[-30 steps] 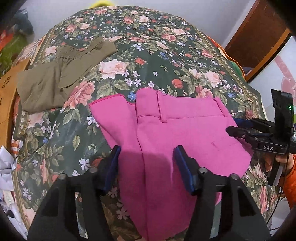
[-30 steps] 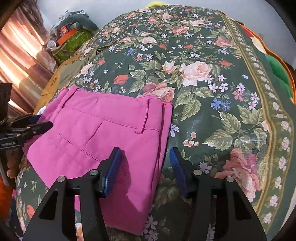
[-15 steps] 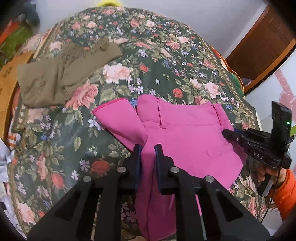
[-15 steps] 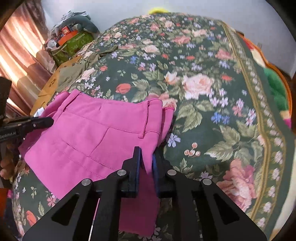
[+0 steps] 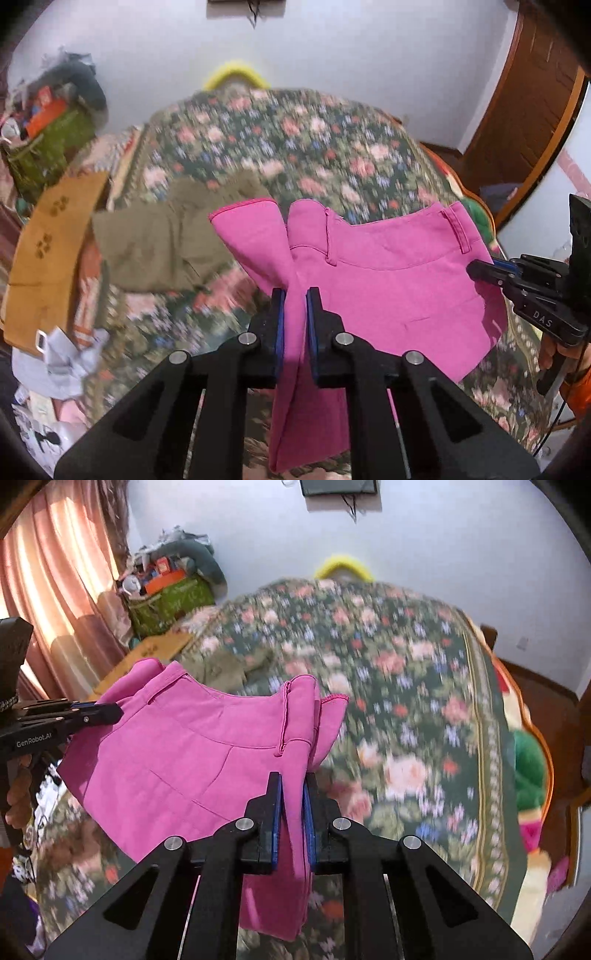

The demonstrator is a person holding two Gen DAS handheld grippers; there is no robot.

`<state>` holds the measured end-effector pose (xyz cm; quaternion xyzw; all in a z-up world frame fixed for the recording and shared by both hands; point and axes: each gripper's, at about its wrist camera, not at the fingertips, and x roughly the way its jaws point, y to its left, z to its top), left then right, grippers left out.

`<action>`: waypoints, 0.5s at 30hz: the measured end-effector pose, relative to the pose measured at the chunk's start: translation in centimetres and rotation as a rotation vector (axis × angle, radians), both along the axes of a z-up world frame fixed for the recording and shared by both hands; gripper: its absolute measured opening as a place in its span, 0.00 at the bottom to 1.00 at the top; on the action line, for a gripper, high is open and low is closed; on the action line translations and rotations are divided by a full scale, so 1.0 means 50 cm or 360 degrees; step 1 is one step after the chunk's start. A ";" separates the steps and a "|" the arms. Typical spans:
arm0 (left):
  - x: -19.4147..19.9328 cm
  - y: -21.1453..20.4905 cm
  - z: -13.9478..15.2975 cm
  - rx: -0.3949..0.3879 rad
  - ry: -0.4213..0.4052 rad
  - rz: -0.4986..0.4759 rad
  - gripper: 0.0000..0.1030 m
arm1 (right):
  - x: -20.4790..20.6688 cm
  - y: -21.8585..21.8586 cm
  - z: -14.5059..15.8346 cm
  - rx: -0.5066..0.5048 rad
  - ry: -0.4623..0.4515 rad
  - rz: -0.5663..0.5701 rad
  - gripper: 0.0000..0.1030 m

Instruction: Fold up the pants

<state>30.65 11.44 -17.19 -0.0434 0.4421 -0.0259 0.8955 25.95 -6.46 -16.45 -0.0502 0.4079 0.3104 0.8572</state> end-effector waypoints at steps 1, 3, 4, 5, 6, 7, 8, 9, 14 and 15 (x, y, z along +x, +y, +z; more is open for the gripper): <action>0.003 0.011 0.015 0.0014 -0.0030 0.0014 0.10 | 0.005 0.008 0.011 0.0009 -0.0017 0.0004 0.09; 0.009 0.027 0.033 0.0048 -0.0067 0.0033 0.10 | 0.015 0.029 0.035 0.0031 -0.0057 0.0015 0.09; 0.012 0.035 0.039 0.0061 -0.0082 0.0045 0.10 | 0.018 0.038 0.043 0.0040 -0.0072 0.0020 0.09; 0.017 0.046 0.046 0.0070 -0.0096 0.0062 0.10 | 0.023 0.052 0.055 0.0049 -0.0095 0.0027 0.09; 0.020 0.057 0.052 0.0075 -0.0106 0.0077 0.10 | 0.028 0.062 0.061 0.0055 -0.0109 0.0033 0.09; 0.024 0.070 0.057 0.0079 -0.0117 0.0094 0.10 | 0.034 0.077 0.069 0.0064 -0.0124 0.0040 0.09; 0.029 0.084 0.062 0.0089 -0.0131 0.0111 0.10 | 0.039 0.088 0.073 0.0066 -0.0133 0.0049 0.09; 0.033 0.098 0.066 0.0101 -0.0143 0.0129 0.10 | 0.043 0.099 0.077 0.0069 -0.0142 0.0056 0.09; 0.057 0.163 0.066 0.0169 -0.0152 0.0191 0.10 | 0.074 0.177 0.084 0.0063 -0.0174 0.0102 0.09; 0.062 0.177 0.064 0.0188 -0.0151 0.0205 0.10 | 0.078 0.189 0.084 0.0063 -0.0179 0.0111 0.09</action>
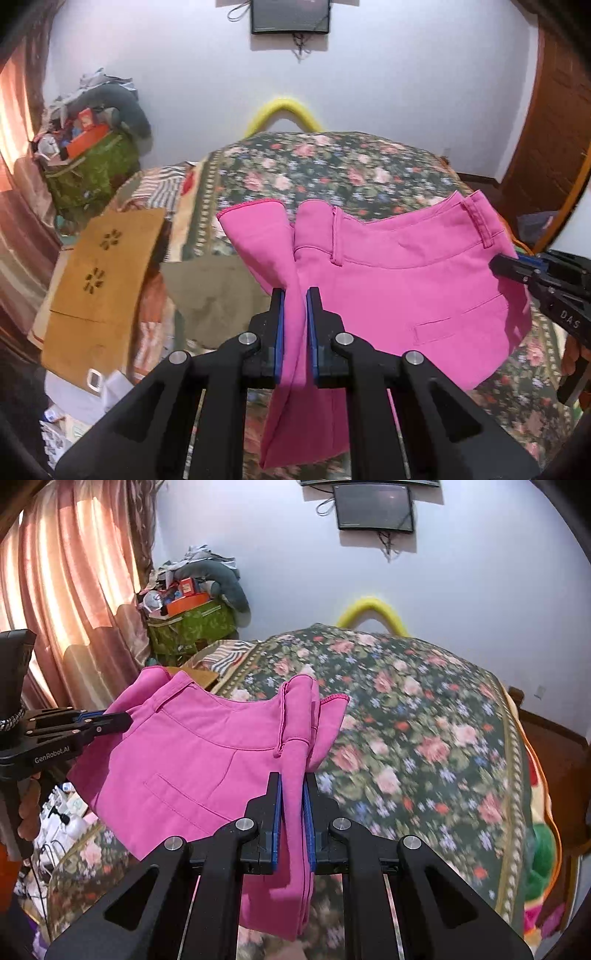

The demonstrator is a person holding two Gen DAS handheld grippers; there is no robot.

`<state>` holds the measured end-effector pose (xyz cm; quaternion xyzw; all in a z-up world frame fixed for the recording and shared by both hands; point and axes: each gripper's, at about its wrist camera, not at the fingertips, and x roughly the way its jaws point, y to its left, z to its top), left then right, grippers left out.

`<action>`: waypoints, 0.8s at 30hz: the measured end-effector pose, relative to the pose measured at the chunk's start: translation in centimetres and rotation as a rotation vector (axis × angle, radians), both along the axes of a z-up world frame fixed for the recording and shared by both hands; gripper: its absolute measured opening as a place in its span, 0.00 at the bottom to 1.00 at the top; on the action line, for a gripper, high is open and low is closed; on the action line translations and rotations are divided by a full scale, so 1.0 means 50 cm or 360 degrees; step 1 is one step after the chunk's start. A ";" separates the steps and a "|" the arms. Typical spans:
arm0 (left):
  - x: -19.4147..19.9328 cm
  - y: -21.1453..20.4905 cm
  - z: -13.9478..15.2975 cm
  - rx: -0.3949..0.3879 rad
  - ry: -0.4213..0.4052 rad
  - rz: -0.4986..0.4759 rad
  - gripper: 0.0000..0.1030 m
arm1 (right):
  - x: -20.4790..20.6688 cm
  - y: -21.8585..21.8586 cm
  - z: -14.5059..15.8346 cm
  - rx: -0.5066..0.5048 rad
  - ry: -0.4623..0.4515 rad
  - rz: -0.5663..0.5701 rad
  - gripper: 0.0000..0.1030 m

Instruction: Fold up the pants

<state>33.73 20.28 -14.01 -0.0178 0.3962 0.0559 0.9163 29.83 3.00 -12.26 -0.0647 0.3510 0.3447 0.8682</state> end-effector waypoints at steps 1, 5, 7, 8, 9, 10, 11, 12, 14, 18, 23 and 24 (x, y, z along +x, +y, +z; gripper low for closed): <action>0.006 0.013 -0.003 0.0016 0.0003 0.0016 0.10 | 0.003 0.013 0.000 -0.0001 -0.0003 0.0008 0.09; 0.033 0.071 -0.025 0.0045 0.0018 0.0092 0.10 | 0.023 0.079 -0.009 -0.0030 -0.0026 0.0054 0.09; 0.046 0.095 -0.038 0.0052 0.0023 0.0119 0.10 | 0.037 0.105 -0.018 -0.0048 -0.0029 0.0071 0.09; 0.054 0.109 -0.047 0.0053 0.0029 0.0134 0.10 | 0.045 0.119 -0.024 -0.0055 -0.0027 0.0077 0.09; 0.063 0.121 -0.057 0.0056 0.0036 0.0146 0.10 | 0.056 0.132 -0.032 -0.0061 -0.0023 0.0081 0.09; 0.073 0.133 -0.067 0.0061 0.0044 0.0159 0.10 | 0.066 0.148 -0.042 -0.0069 -0.0018 0.0088 0.09; 0.084 0.146 -0.080 0.0067 0.0051 0.0175 0.10 | 0.072 0.158 -0.047 -0.0073 -0.0017 0.0090 0.09; 0.094 0.156 -0.091 0.0069 0.0063 0.0190 0.10 | 0.082 0.170 -0.056 -0.0079 -0.0013 0.0093 0.09; 0.118 0.176 -0.116 0.0063 0.0092 0.0227 0.10 | 0.097 0.193 -0.072 -0.0084 -0.0002 0.0090 0.09; 0.163 0.191 -0.165 0.0141 0.0101 0.0248 0.10 | 0.125 0.237 -0.109 -0.0105 0.0013 0.0076 0.09; 0.223 0.223 -0.229 0.0136 0.0161 0.0285 0.10 | 0.169 0.269 -0.169 -0.0115 0.0080 0.0034 0.09; 0.232 0.227 -0.242 0.0131 0.0174 0.0289 0.10 | 0.176 0.274 -0.179 -0.0120 0.0101 0.0028 0.09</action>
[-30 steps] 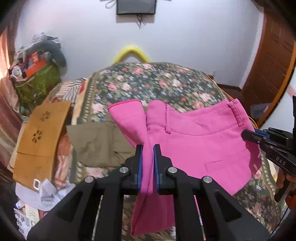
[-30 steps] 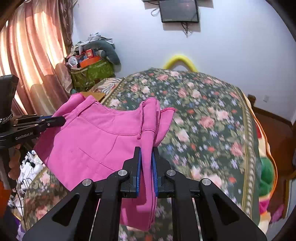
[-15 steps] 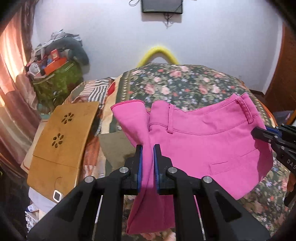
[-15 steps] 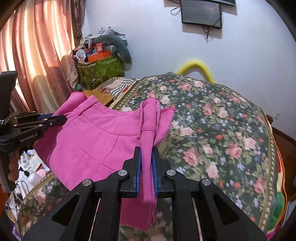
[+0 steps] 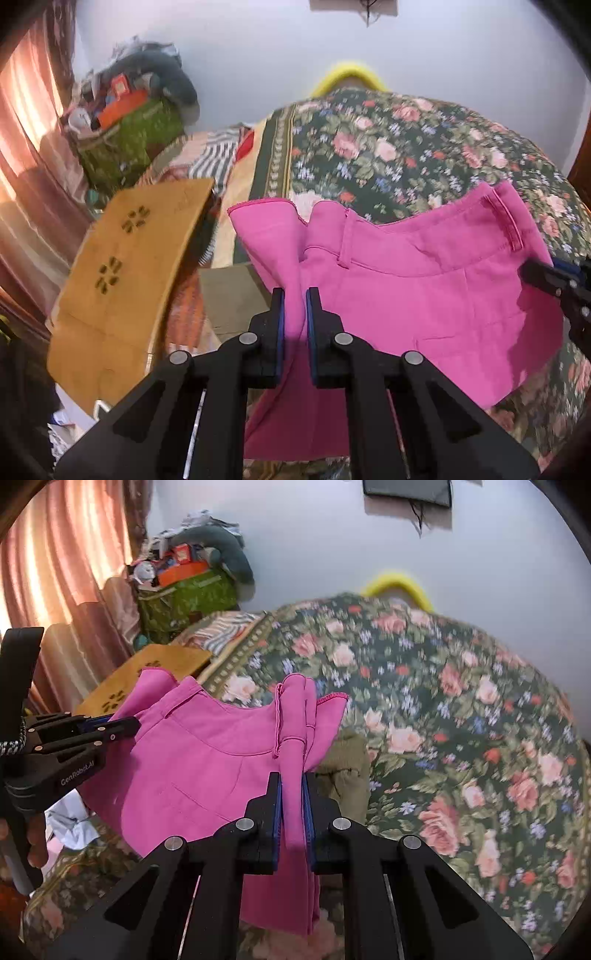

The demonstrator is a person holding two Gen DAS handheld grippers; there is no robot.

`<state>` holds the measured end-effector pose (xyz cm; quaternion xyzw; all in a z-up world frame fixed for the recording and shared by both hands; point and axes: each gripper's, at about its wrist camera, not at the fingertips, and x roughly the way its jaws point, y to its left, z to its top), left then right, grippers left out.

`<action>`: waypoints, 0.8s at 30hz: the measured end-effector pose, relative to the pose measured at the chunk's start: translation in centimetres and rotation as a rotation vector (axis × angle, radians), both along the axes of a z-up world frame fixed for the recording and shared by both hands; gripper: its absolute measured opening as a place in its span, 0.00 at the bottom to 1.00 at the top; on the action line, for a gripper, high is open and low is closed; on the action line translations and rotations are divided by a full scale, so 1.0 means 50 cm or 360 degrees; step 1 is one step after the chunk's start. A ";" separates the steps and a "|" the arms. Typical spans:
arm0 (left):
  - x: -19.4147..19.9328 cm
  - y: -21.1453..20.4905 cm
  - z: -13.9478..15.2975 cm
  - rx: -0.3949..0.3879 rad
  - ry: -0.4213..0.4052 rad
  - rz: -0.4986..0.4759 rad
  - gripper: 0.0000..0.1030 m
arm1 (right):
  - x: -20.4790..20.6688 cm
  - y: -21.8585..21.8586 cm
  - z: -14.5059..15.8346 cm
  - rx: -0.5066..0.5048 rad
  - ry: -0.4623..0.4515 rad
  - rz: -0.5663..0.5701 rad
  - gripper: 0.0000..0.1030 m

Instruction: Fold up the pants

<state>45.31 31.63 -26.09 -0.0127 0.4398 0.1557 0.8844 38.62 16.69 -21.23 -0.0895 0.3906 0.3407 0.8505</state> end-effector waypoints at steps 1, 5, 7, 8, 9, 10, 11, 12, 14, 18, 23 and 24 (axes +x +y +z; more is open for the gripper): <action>0.011 0.004 -0.017 0.0003 0.0013 0.0002 0.10 | 0.008 0.002 -0.015 -0.0006 0.0024 -0.0011 0.09; 0.032 0.016 -0.072 -0.0029 0.0068 0.0028 0.10 | 0.026 0.006 -0.057 -0.0024 0.0083 -0.0048 0.09; 0.034 0.022 -0.096 -0.0051 0.0103 0.0053 0.10 | 0.029 0.005 -0.066 -0.0025 0.0103 -0.0057 0.09; 0.033 0.024 -0.107 -0.0060 0.0120 0.0063 0.12 | 0.030 0.004 -0.069 -0.0027 0.0113 -0.0055 0.10; 0.034 0.026 -0.113 -0.0072 0.0129 0.0071 0.13 | 0.029 0.004 -0.069 -0.0031 0.0113 -0.0049 0.10; 0.030 0.029 -0.116 -0.0089 0.0131 0.0078 0.14 | 0.027 0.003 -0.069 -0.0038 0.0109 -0.0042 0.10; 0.025 0.033 -0.115 -0.0105 0.0123 0.0089 0.17 | 0.025 0.002 -0.067 -0.0049 0.0104 -0.0035 0.11; 0.020 0.038 -0.113 -0.0120 0.0117 0.0105 0.19 | 0.020 0.000 -0.065 -0.0064 0.0098 -0.0027 0.11; 0.014 0.048 -0.107 -0.0150 0.0124 0.0126 0.25 | 0.015 -0.005 -0.061 -0.0094 0.0084 -0.0025 0.11; -0.016 0.066 -0.086 -0.0196 0.0134 0.0151 0.28 | -0.008 -0.033 -0.039 -0.0096 0.0079 -0.0021 0.11; -0.076 0.055 -0.034 -0.0146 0.0111 0.0130 0.28 | -0.044 -0.080 0.011 -0.0029 0.0074 -0.0023 0.14; -0.091 0.049 -0.017 -0.0137 0.0094 0.0118 0.28 | -0.054 -0.090 0.029 0.0002 0.0064 -0.0024 0.14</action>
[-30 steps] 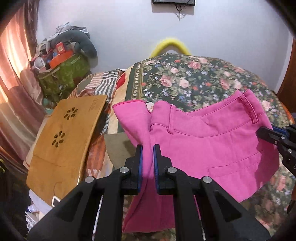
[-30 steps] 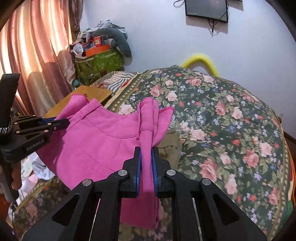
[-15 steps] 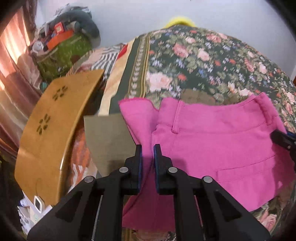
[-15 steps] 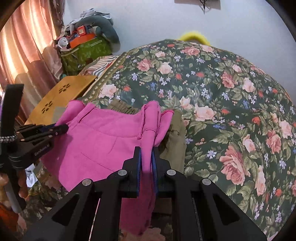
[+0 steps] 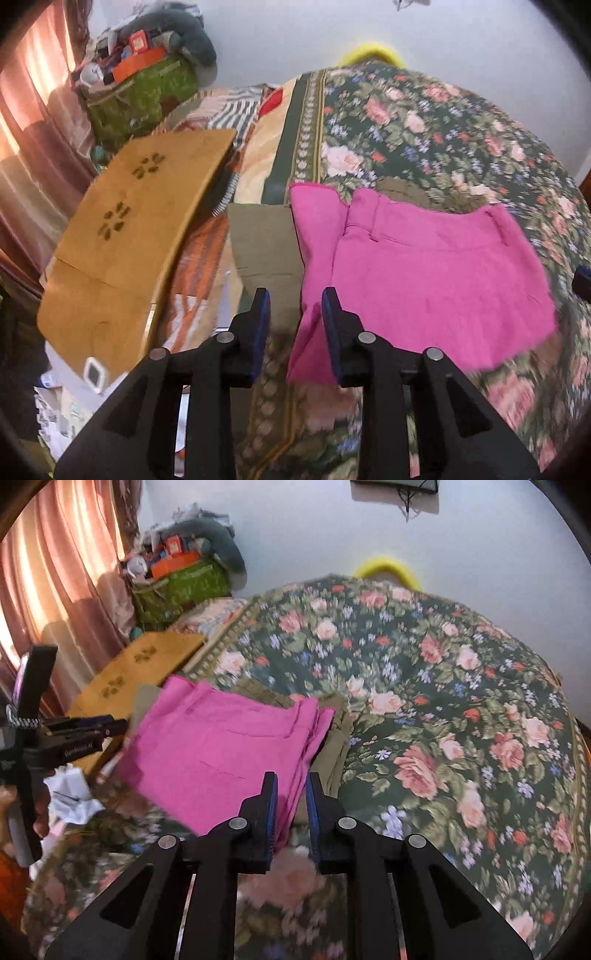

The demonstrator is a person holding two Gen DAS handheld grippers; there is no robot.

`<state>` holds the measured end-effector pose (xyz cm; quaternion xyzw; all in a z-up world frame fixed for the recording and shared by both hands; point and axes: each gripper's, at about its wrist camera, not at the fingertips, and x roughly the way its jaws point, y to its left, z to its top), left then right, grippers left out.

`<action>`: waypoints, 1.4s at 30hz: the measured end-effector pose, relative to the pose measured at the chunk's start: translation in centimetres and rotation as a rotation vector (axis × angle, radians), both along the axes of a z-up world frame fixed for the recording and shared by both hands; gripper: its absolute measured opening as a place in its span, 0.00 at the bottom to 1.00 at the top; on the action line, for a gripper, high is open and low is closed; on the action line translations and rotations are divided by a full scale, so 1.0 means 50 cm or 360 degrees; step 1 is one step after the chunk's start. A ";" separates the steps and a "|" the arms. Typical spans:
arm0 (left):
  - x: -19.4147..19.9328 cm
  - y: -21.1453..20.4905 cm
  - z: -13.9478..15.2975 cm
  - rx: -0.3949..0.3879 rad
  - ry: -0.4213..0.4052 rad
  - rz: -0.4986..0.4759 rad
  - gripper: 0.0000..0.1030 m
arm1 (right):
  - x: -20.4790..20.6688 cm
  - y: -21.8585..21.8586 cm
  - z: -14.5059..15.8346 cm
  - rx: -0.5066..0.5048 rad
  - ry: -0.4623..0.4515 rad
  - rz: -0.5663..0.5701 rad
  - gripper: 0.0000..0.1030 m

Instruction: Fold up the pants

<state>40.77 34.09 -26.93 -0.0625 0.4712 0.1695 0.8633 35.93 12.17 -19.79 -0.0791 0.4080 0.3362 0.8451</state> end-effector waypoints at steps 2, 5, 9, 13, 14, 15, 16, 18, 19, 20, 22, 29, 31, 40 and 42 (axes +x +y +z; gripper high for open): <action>-0.036 -0.014 0.042 -0.0005 -0.0059 -0.0028 0.28 | -0.025 -0.022 0.042 0.0067 -0.0039 -0.0004 0.14; -0.094 -0.039 0.118 -0.0043 -0.0173 -0.0055 0.28 | -0.066 -0.048 0.105 0.0152 -0.0116 0.0005 0.14; -0.183 -0.079 0.228 -0.0053 -0.0358 -0.0096 0.28 | -0.145 -0.086 0.200 0.0265 -0.0268 0.0037 0.14; -0.295 -0.135 0.344 0.0012 -0.0566 -0.0163 0.28 | -0.245 -0.125 0.283 0.0360 -0.0438 0.0082 0.14; -0.317 -0.147 0.364 0.0031 -0.0606 -0.0173 0.28 | -0.262 -0.131 0.296 0.0377 -0.0468 0.0088 0.14; -0.342 -0.159 0.385 0.0049 -0.0649 -0.0184 0.28 | -0.290 -0.142 0.315 0.0404 -0.0513 0.0095 0.14; -0.369 -0.174 0.405 0.0069 -0.0692 -0.0196 0.28 | -0.318 -0.153 0.332 0.0431 -0.0552 0.0103 0.14; -0.424 -0.206 0.440 0.0140 -0.0773 -0.0197 0.28 | -0.356 -0.172 0.355 0.0479 -0.0619 0.0129 0.14; -0.458 -0.227 0.457 0.0177 -0.0821 -0.0201 0.28 | -0.382 -0.183 0.369 0.0503 -0.0654 0.0131 0.14; -0.479 -0.239 0.468 0.0192 -0.0849 -0.0205 0.28 | -0.397 -0.189 0.375 0.0513 -0.0676 0.0131 0.14; -0.541 -0.271 0.492 0.0203 -0.0936 -0.0229 0.28 | -0.444 -0.209 0.395 0.0540 -0.0754 0.0127 0.14; -0.701 -0.350 0.541 0.0237 -0.1135 -0.0264 0.38 | -0.544 -0.247 0.419 0.0609 -0.0884 0.0104 0.15; -0.730 -0.359 0.547 0.0250 -0.1169 -0.0241 0.51 | -0.565 -0.253 0.421 0.0593 -0.0939 0.0094 0.23; -0.796 -0.389 0.558 0.0313 -0.1240 -0.0189 0.94 | -0.601 -0.270 0.427 0.0603 -0.1058 -0.0005 0.87; -0.798 -0.389 0.557 0.0312 -0.1246 -0.0193 0.98 | -0.598 -0.271 0.425 0.0605 -0.1052 -0.0033 0.95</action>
